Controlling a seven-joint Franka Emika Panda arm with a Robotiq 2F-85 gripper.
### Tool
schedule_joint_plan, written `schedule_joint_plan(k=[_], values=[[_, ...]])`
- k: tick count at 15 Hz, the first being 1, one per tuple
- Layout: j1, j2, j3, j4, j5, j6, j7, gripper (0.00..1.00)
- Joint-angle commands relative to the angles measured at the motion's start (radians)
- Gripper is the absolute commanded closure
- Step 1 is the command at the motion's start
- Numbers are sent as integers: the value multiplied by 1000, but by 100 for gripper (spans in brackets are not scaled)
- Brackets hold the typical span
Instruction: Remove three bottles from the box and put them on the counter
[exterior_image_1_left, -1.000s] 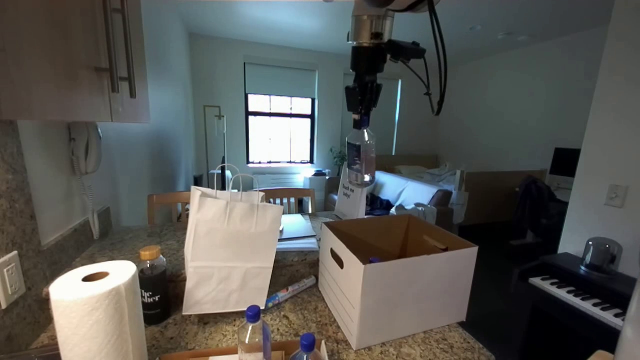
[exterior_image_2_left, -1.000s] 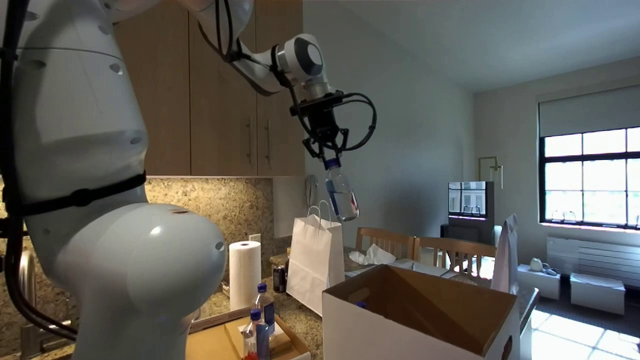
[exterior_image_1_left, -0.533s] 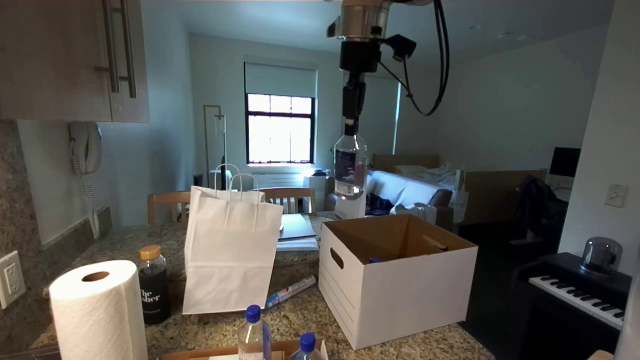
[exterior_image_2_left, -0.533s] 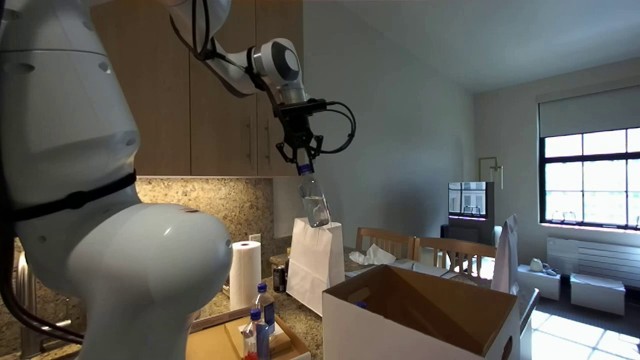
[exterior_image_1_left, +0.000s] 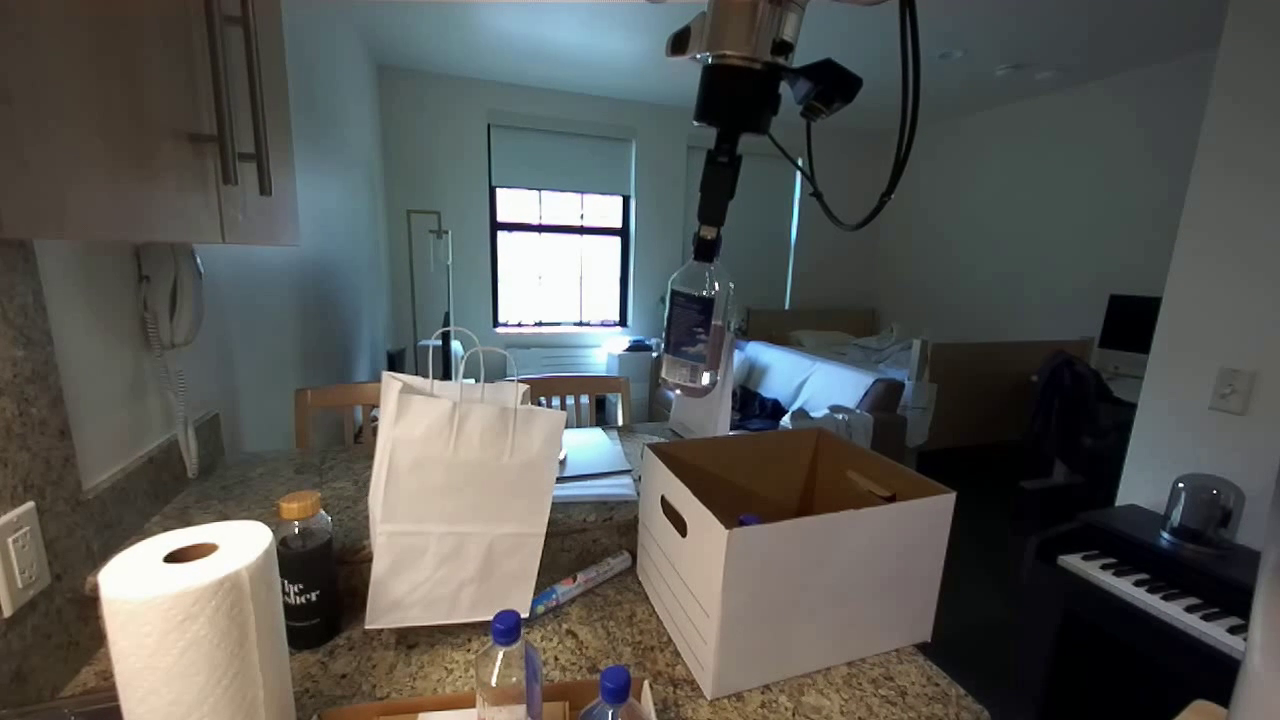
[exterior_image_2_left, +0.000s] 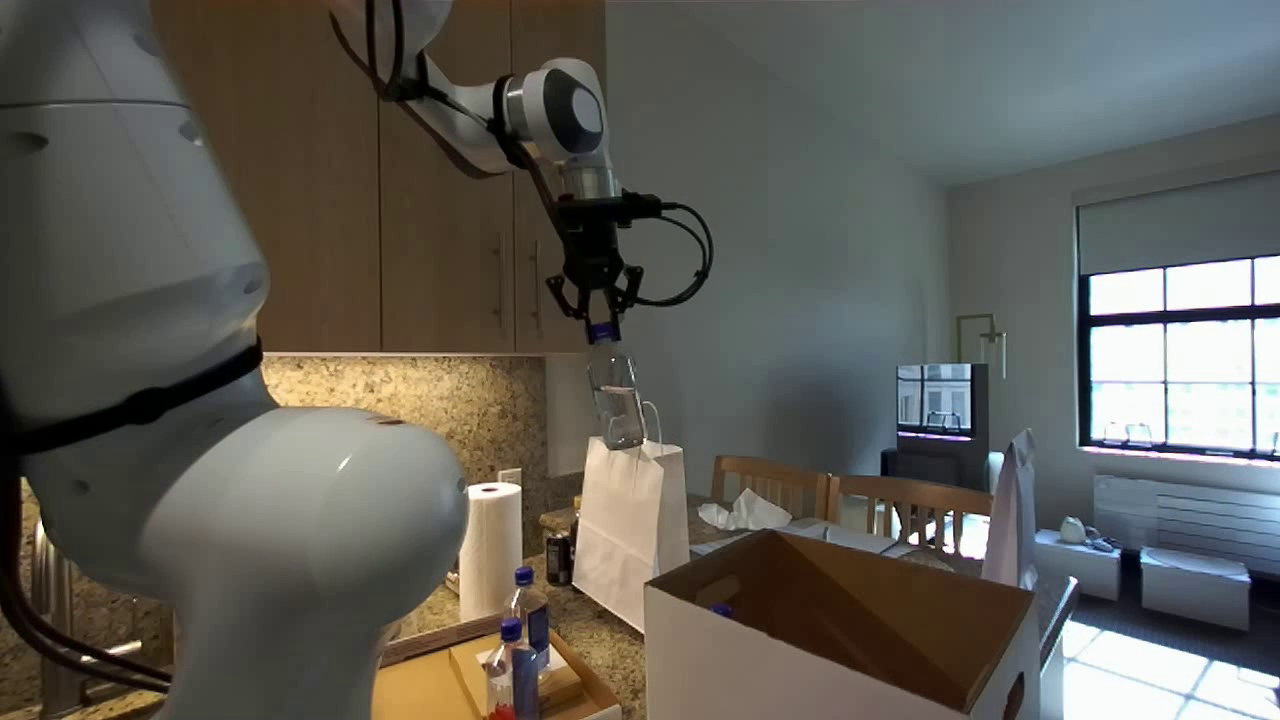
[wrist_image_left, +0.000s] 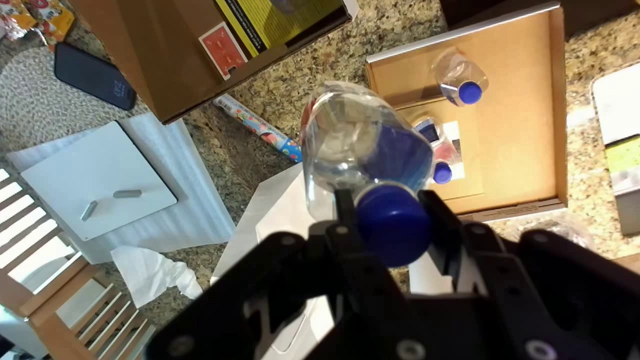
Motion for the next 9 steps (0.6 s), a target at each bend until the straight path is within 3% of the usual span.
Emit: schedule_joint_plan(k=[1, 3, 9], values=[[-7, 2, 9, -3, 7, 6, -10, 88], [16, 49, 23, 13, 7, -12, -60, 88], [113, 267, 197, 126, -2, -6, -51, 89]])
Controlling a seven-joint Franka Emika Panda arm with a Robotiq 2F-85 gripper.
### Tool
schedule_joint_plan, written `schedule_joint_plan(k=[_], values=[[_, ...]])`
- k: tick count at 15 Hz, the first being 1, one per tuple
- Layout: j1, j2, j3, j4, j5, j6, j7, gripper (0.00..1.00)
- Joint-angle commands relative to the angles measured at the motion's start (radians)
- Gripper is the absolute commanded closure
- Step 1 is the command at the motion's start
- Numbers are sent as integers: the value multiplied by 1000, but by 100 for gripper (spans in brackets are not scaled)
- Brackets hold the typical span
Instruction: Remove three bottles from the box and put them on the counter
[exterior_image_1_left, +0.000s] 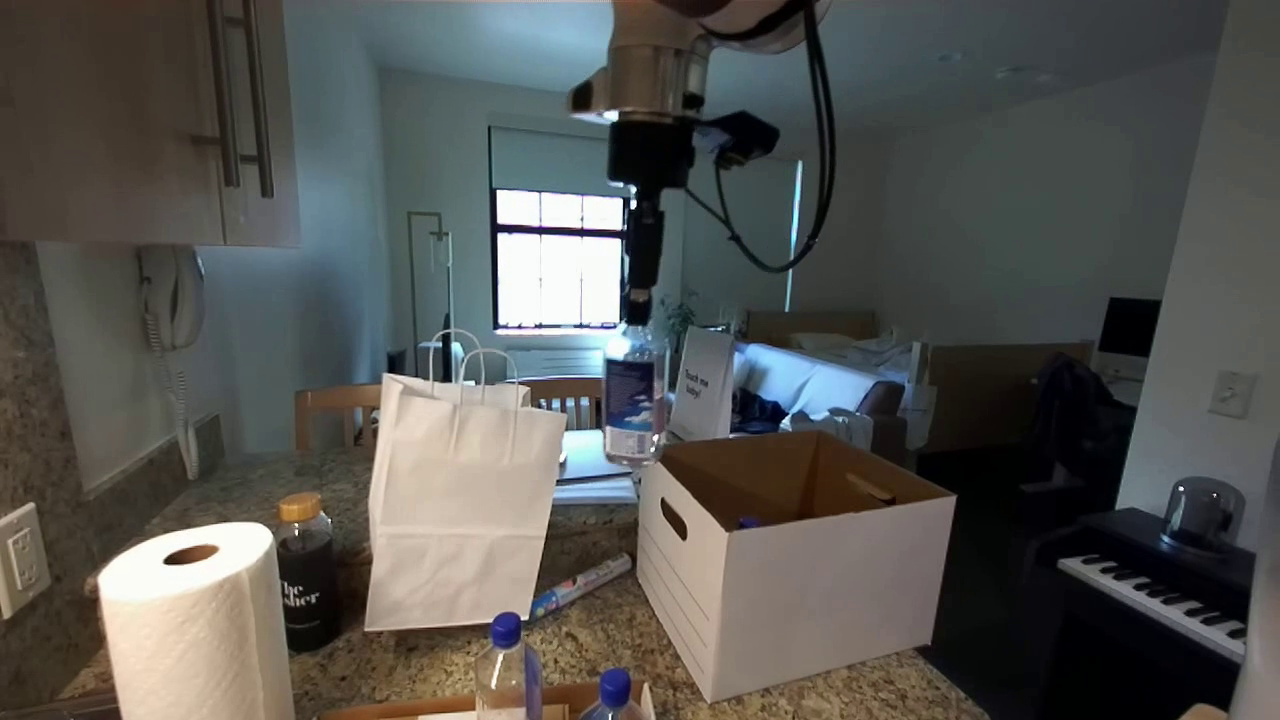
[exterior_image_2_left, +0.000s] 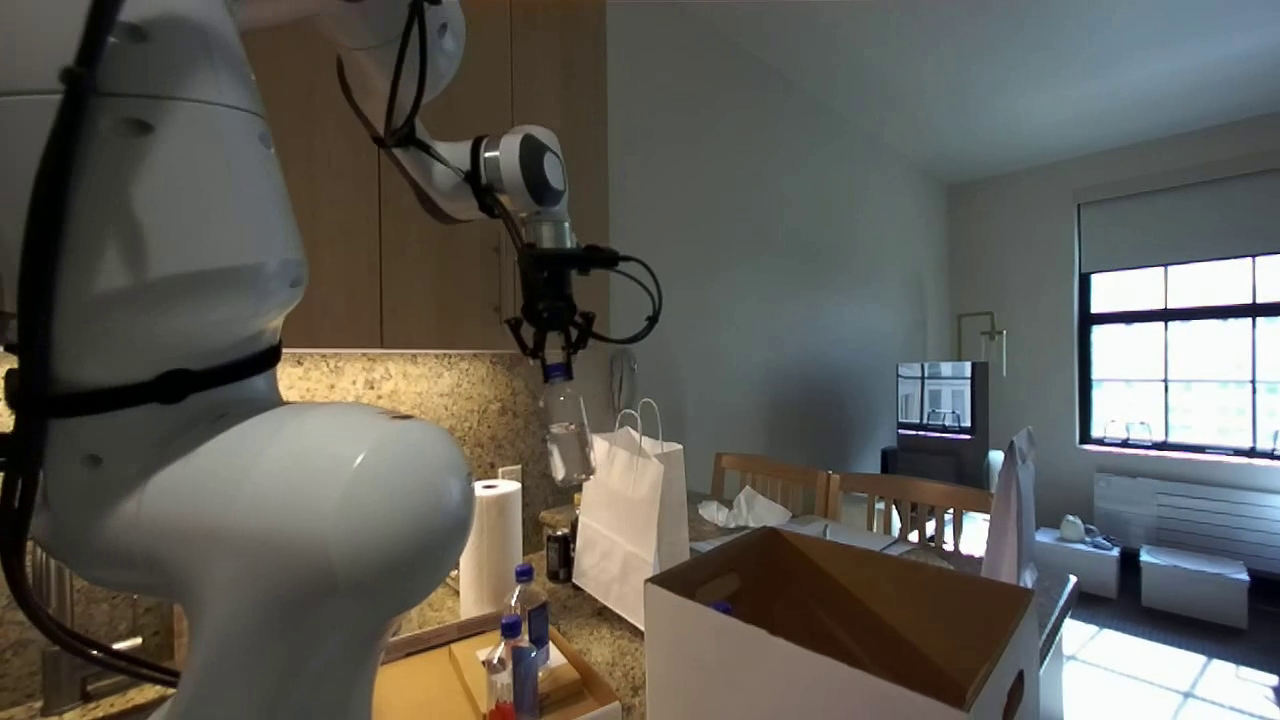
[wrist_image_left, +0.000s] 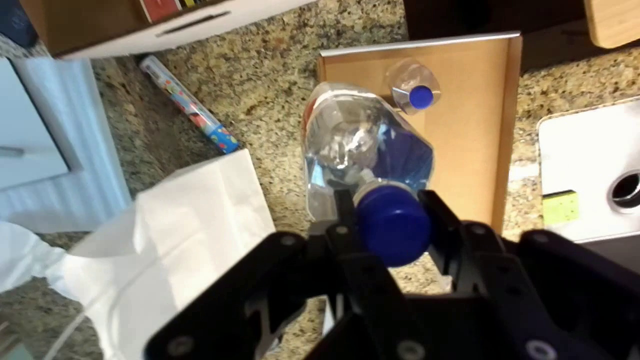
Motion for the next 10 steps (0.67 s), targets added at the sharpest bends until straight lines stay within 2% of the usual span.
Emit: schedule_joint_plan(k=[1, 5, 7, 8, 10], values=[[62, 137, 116, 114, -10, -25, -15, 89], [120, 294, 235, 198, -58, -42, -52, 89], [133, 325, 266, 174, -64, 27, -53, 89], [135, 337, 275, 146, -84, 111, -20, 89], [125, 391, 277, 141, -80, 203, 0, 89]])
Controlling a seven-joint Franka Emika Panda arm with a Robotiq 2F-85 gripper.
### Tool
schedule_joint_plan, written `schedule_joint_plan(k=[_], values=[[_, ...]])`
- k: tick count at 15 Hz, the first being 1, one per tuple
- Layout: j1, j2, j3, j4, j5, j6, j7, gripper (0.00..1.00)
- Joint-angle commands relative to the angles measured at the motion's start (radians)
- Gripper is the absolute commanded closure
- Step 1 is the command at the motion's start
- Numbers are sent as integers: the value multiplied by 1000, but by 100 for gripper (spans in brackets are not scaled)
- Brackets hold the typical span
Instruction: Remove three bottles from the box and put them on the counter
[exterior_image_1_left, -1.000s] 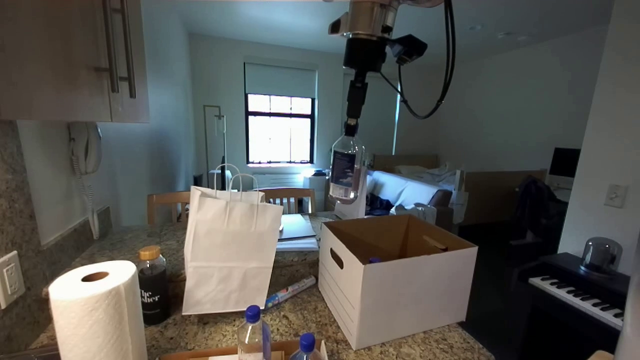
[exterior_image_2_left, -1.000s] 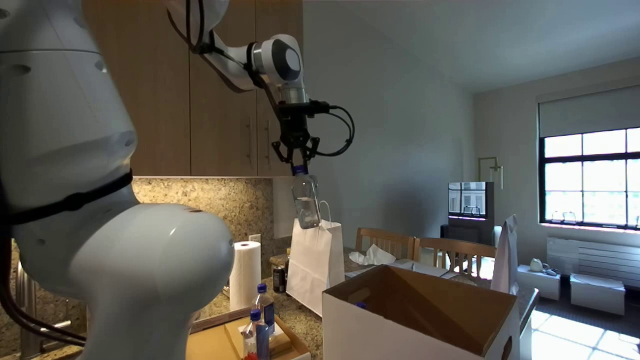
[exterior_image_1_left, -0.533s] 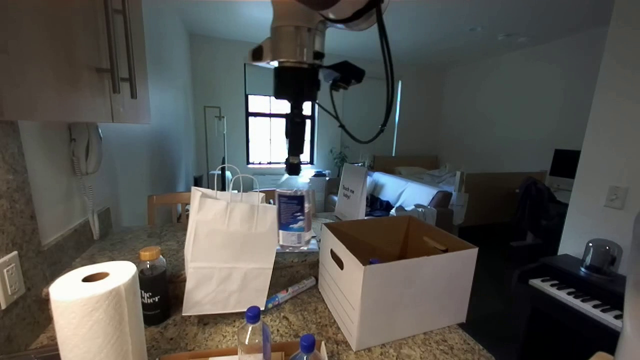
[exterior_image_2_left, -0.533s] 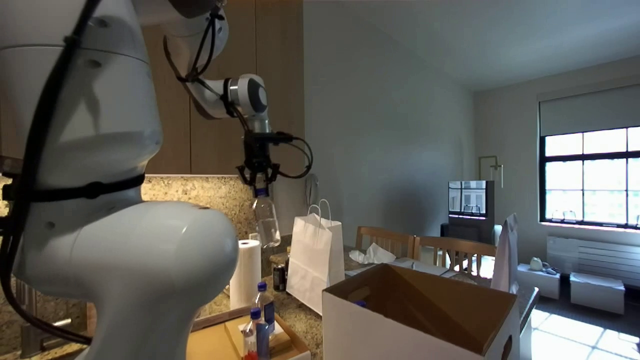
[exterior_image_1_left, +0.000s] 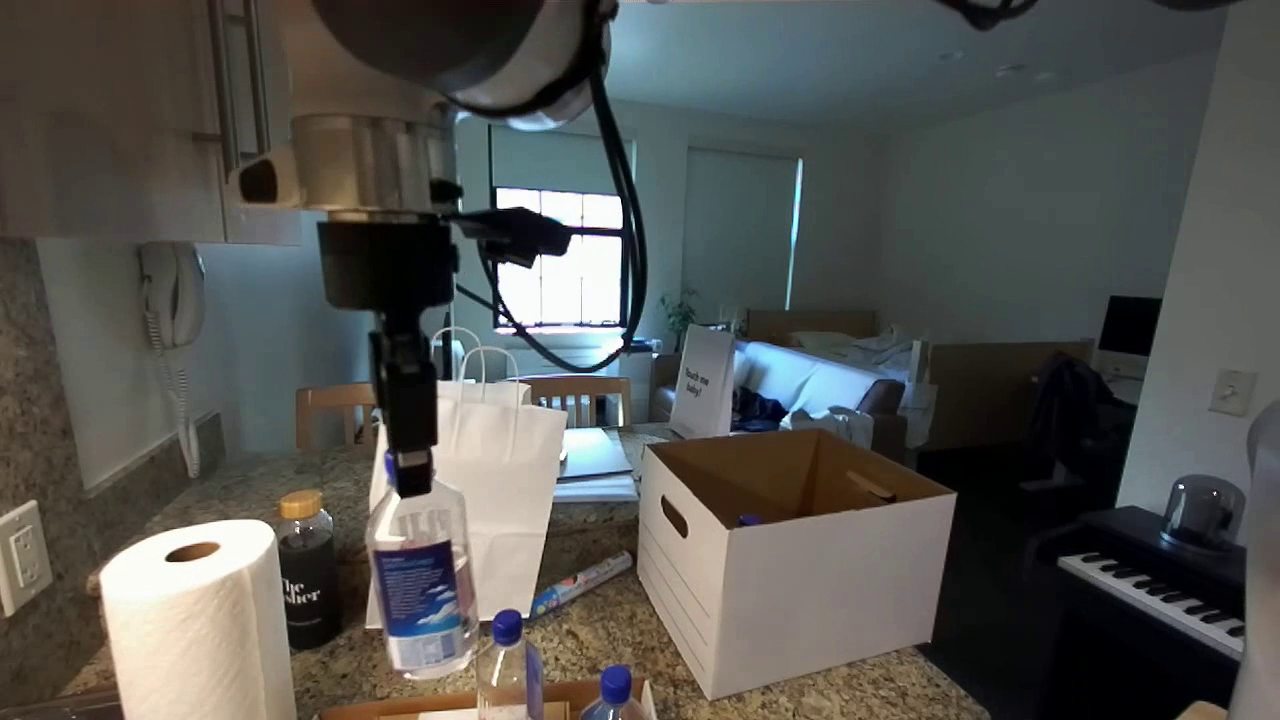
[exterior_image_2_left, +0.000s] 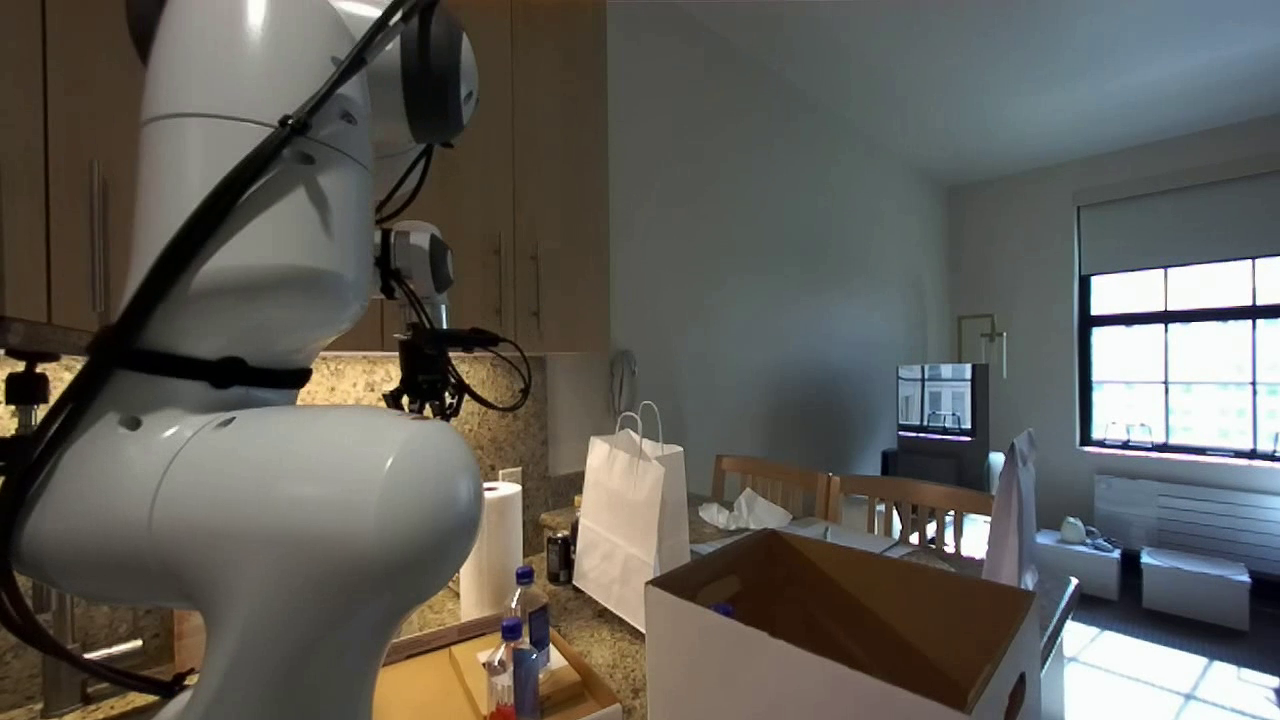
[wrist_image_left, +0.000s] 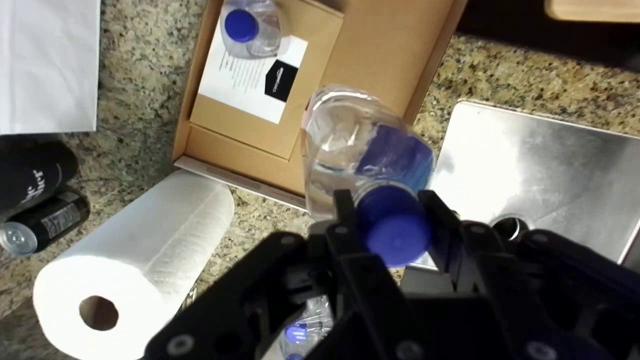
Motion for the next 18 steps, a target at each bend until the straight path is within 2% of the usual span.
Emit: schedule_joint_plan(k=[1, 3, 9, 15, 18], values=[[-22, 79, 6, 3, 17, 122, -3, 89], [-32, 130, 12, 4, 62, 164, -9, 89], [-39, 335, -32, 56, 13, 185, 131, 89], [-58, 506, -71, 225, 40, 114, 235, 89], [-50, 552, -82, 297, 41, 151, 308, 89]])
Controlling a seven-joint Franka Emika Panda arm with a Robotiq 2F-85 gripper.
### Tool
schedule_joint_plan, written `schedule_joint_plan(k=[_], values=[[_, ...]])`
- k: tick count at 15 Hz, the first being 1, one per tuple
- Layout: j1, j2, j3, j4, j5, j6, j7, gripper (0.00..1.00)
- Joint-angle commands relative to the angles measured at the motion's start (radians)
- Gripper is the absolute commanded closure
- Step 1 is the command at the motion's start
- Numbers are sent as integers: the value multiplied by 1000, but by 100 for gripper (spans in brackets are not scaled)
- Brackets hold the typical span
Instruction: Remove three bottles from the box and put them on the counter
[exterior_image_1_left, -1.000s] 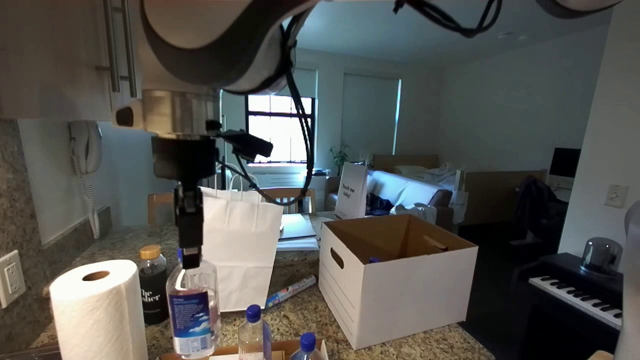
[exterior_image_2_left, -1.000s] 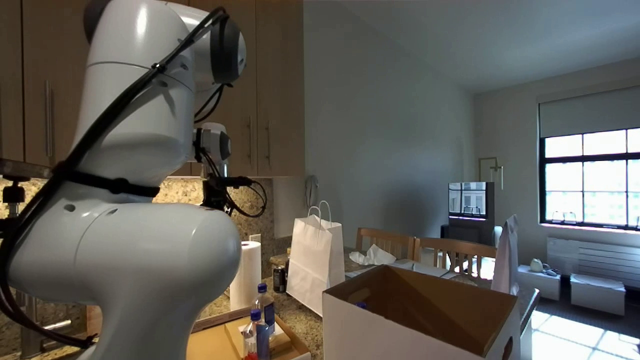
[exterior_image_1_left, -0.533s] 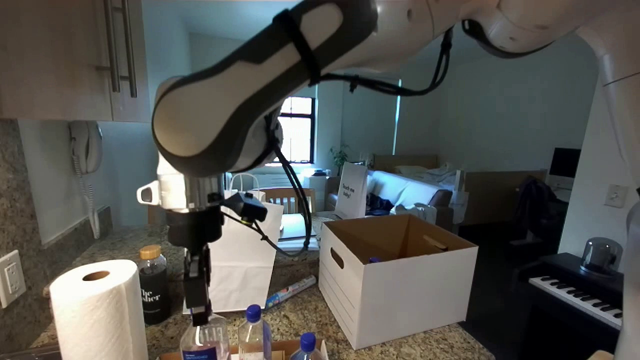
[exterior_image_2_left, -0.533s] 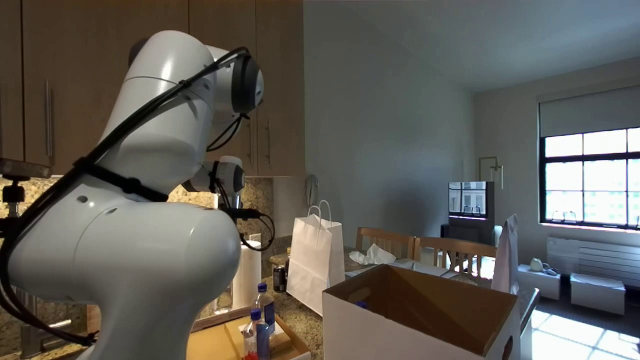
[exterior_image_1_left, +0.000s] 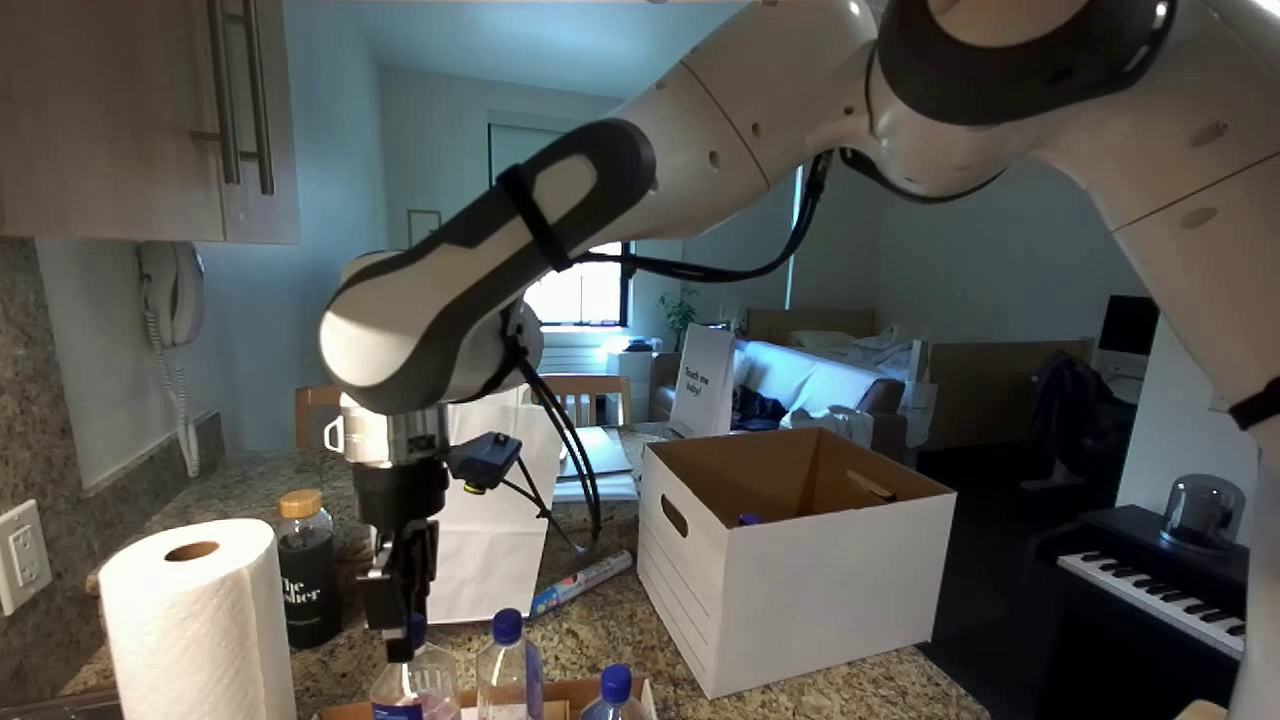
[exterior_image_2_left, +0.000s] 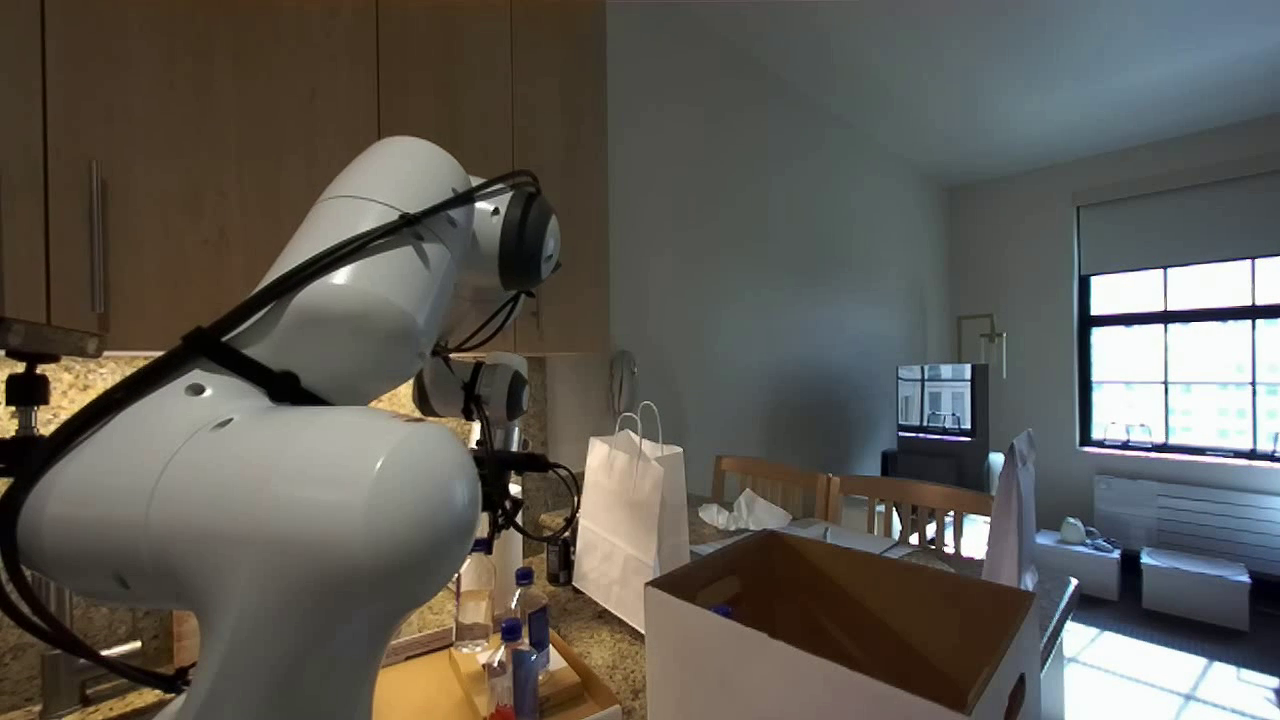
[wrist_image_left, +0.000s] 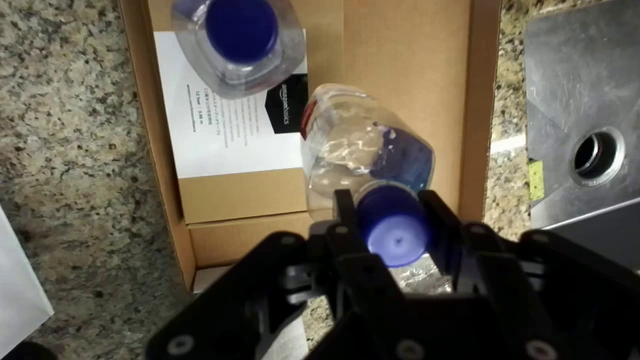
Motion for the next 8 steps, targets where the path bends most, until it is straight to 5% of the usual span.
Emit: schedule_joint_plan(k=[1, 8], values=[[10, 43, -4, 101, 0, 10, 94, 89], [53, 154, -66, 243, -40, -18, 229, 89]])
